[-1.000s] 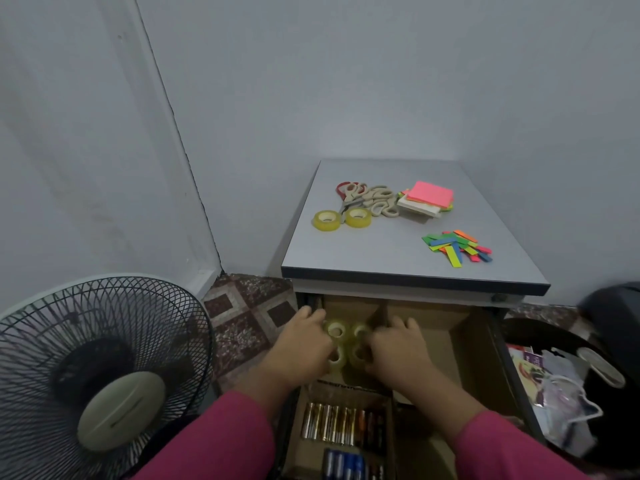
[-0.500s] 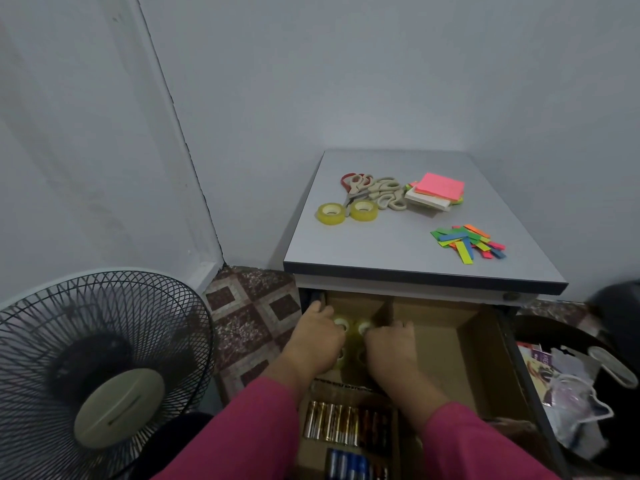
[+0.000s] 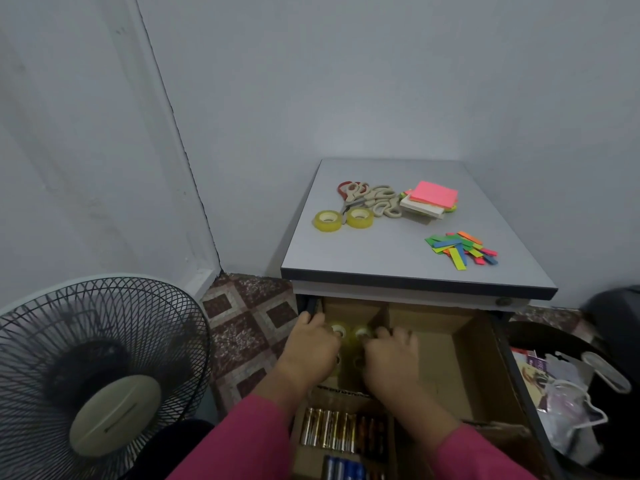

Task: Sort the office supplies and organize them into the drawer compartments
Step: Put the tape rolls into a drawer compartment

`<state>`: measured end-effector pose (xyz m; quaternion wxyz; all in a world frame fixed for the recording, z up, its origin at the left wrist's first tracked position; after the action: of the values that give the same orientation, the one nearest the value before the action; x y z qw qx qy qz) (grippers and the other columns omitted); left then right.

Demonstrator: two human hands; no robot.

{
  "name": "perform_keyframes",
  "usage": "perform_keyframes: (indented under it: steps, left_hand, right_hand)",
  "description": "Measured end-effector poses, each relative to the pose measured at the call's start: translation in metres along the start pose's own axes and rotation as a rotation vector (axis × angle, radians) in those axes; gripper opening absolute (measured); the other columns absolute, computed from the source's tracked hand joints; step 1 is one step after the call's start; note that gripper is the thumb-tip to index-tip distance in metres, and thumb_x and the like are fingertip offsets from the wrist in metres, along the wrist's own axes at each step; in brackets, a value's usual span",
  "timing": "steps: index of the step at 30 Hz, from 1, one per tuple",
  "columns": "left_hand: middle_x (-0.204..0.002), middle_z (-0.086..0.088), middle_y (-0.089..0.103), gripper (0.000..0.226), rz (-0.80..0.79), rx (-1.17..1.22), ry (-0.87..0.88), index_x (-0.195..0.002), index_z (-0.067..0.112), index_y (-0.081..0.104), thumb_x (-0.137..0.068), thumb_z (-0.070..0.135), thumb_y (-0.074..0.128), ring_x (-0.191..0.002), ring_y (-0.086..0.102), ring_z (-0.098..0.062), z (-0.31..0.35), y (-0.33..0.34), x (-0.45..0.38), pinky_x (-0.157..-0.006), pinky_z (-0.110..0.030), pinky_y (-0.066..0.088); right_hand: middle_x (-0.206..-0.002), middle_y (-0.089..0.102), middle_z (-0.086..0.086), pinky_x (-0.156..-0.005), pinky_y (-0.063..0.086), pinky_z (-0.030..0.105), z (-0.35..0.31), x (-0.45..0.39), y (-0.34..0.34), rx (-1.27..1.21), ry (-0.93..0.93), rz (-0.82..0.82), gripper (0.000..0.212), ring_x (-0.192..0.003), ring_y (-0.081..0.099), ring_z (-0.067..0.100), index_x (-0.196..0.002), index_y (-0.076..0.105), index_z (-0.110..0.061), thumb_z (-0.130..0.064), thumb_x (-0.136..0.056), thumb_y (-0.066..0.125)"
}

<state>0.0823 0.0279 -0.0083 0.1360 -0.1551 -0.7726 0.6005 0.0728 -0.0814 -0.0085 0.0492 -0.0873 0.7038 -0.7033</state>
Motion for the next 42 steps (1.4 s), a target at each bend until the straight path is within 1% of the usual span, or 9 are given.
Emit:
perform_keyframes:
  steps: [2,5,8,14,18,23,29,36,42]
  left_hand:
    - [-0.105,0.002,0.065,0.024,0.154,0.188,-0.011,-0.104,0.021,0.065,-0.096,0.03,0.045,-0.105,0.047,-0.018,-0.004,-0.012,0.008,-0.092,-0.036,0.031]
    - [-0.089,0.006,0.066,0.018,0.561,0.549,-0.108,-0.094,0.019,0.068,-0.093,0.025,0.05,-0.084,0.053,-0.009,-0.026,-0.053,0.019,-0.082,-0.028,0.043]
    - [-0.085,0.004,0.062,0.011,0.843,0.755,-0.263,-0.092,0.013,0.067,-0.092,0.016,0.056,-0.079,0.053,-0.007,-0.058,-0.095,0.015,-0.069,-0.017,0.043]
    - [-0.095,-0.002,0.061,0.043,0.324,0.979,-0.479,-0.136,0.023,0.045,-0.093,0.023,0.053,-0.087,0.057,-0.018,-0.1,-0.092,-0.054,-0.076,-0.03,0.047]
    - [-0.141,-0.01,0.046,0.061,0.223,0.861,-0.477,-0.148,0.031,0.026,-0.094,0.025,0.052,-0.121,0.048,-0.029,-0.106,-0.095,-0.071,-0.094,-0.033,0.043]
    - [-0.143,-0.013,0.045,0.061,0.121,0.739,-0.464,-0.15,0.031,0.023,-0.095,0.028,0.05,-0.126,0.046,-0.032,-0.105,-0.096,-0.079,-0.099,-0.035,0.04]
    - [-0.145,-0.011,0.043,0.054,0.125,0.752,-0.453,-0.146,0.029,0.033,-0.095,0.031,0.052,-0.128,0.045,-0.03,-0.103,-0.099,-0.074,-0.102,-0.036,0.039]
    - [-0.11,-0.01,0.058,0.021,0.188,0.83,-0.45,-0.107,0.018,0.048,-0.09,0.023,0.059,-0.089,0.052,-0.022,-0.103,-0.099,-0.06,-0.072,-0.031,0.044]
    - [-0.092,0.001,0.053,0.02,0.14,0.804,-0.363,-0.094,0.021,0.045,-0.09,0.033,0.06,-0.078,0.048,-0.016,-0.092,-0.102,-0.049,-0.059,-0.027,0.036]
  right_hand:
    - [-0.12,0.06,0.005,-0.106,0.03,0.057,0.003,0.009,-0.017,-0.084,-0.014,0.257,0.023,-0.121,0.049,0.032,-0.102,0.07,-0.025,-0.028,-0.079,0.07]
    - [-0.108,0.062,0.007,-0.101,0.039,0.049,0.008,0.018,-0.051,-0.243,-0.181,0.712,0.018,-0.11,0.054,0.028,-0.09,0.07,-0.019,-0.021,-0.073,0.073]
    - [-0.107,0.059,0.006,-0.086,0.05,0.034,0.014,-0.002,-0.094,-0.438,-0.207,0.793,0.019,-0.101,0.055,0.019,-0.102,0.068,-0.013,-0.017,-0.084,0.065]
    - [-0.131,0.055,0.01,-0.095,0.044,0.038,0.027,-0.09,-0.124,-0.475,0.028,0.159,0.058,-0.118,0.052,0.027,-0.147,0.029,-0.024,-0.03,-0.094,0.051]
    - [-0.144,0.045,0.012,-0.103,0.036,0.039,0.026,-0.108,-0.129,-0.436,0.023,0.001,0.071,-0.131,0.042,0.03,-0.152,0.013,-0.028,-0.036,-0.093,0.052]
    - [-0.149,0.037,0.013,-0.107,0.031,0.039,0.022,-0.112,-0.132,-0.357,0.017,-0.086,0.071,-0.136,0.036,0.031,-0.153,0.007,-0.029,-0.039,-0.096,0.047]
    - [-0.147,0.041,0.013,-0.107,0.033,0.039,0.023,-0.112,-0.13,-0.353,0.024,-0.062,0.066,-0.134,0.038,0.031,-0.152,0.016,-0.029,-0.039,-0.095,0.048]
    - [-0.111,0.061,0.01,-0.078,0.044,0.035,0.02,-0.097,-0.128,-0.37,0.007,0.158,0.034,-0.101,0.057,0.026,-0.127,0.041,-0.024,-0.03,-0.095,0.049]
    - [-0.104,0.049,0.008,-0.069,0.045,0.033,0.009,-0.076,-0.125,-0.248,-0.076,0.368,0.025,-0.085,0.053,0.025,-0.115,0.045,-0.021,-0.034,-0.095,0.049]
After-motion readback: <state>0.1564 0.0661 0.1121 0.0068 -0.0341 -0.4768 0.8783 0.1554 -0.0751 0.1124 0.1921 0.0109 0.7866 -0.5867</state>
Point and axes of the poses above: each hand's wrist, its own x-axis away from the middle knuckle, its own y-axis out of the palm, z = x × y, the point moved 6 cm from there along -x, towards the middle knuckle
